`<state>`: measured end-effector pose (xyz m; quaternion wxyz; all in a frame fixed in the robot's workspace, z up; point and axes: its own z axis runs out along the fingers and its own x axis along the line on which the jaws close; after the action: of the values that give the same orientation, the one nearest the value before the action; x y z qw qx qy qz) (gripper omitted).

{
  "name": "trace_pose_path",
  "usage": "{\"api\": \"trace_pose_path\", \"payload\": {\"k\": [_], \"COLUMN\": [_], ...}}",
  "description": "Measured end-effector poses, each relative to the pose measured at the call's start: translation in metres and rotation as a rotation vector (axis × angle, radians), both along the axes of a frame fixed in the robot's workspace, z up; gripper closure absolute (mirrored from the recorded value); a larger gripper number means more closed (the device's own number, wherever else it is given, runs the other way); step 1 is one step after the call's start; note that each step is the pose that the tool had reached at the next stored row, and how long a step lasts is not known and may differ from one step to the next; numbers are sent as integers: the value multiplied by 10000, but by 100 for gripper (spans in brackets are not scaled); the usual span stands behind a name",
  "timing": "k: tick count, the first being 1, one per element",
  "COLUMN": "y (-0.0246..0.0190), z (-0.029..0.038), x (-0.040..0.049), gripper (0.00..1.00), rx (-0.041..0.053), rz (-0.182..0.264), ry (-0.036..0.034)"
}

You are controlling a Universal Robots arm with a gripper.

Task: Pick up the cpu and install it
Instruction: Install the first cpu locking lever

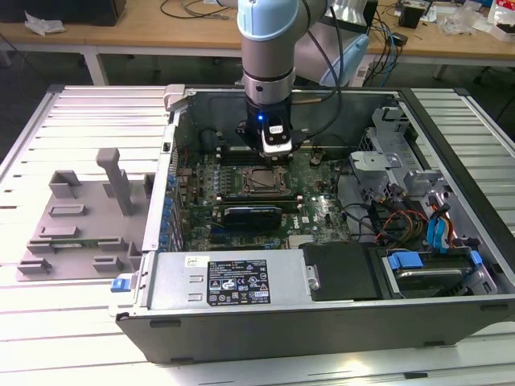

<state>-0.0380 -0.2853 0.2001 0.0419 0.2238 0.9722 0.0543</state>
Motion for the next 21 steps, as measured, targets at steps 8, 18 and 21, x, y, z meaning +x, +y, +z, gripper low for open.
{"api": "trace_pose_path", "payload": {"k": [8,18,21], "y": [0,-4,-20], "z": [74,140,140], "x": [8,7,6], "gripper": [89,89,89], "rx": [113,-1343,-1544], "rz": [18,17,149], "ry": [0,41,34]}}
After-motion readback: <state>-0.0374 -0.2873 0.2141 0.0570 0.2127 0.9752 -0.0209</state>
